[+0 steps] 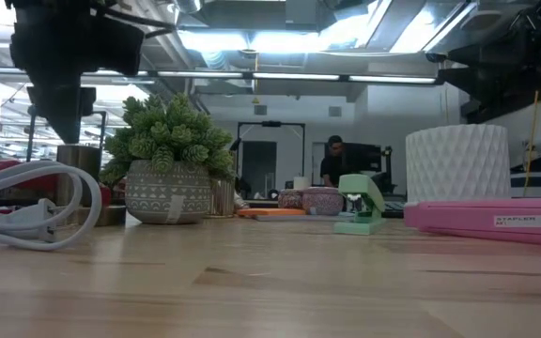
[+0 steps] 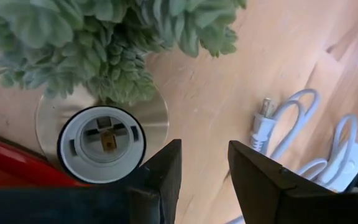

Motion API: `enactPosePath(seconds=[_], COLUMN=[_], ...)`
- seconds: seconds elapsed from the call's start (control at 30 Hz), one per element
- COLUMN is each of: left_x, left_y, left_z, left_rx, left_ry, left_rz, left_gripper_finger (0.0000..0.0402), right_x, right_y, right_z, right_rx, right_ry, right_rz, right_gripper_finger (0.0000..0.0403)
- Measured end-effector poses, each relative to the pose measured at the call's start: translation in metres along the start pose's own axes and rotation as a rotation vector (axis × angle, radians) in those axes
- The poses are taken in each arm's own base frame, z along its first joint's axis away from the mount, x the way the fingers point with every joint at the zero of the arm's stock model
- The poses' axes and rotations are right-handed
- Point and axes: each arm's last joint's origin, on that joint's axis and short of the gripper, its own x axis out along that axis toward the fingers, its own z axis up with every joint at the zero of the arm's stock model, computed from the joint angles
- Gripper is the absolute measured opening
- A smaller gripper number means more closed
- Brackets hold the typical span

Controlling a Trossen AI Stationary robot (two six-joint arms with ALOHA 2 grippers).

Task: Screw lightbulb
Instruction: Insert the white lightbulb into the lamp socket

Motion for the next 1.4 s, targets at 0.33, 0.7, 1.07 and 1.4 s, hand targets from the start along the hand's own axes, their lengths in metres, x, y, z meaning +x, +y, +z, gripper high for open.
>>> enactPosePath(seconds=[0.33,0.7,1.07,1.4], left_x=[-0.01,-0.026,-0.022,0.004], left_y=[-0.001,0.014,0.015,0.015], left_z=[0.002,0.012,0.014,0.016], left_rx=[-0.003,-0.054,-0.063,-0.054], left_ry=[-0.027,-0.033,-0.046,0.042], left_rz=[-0.031,0.081,0.111,0.191], left_gripper_finger=[0.0123,0.0123,0.0123,0.0123], right_x=[0.0,0.0,0.0,0.0], right_y=[0.0,0.0,0.0,-0.001], right_z=[0.0,0.0,-0.001,-0.003], right_rx=[0.0,0.0,-0.002,-0.009], right_ry=[0.0,0.001,0.008,0.031], right_rz=[0.0,0.0,-0.001,-0.005], right_gripper_finger=[0.0193,0.0193,0.0193,0.0193])
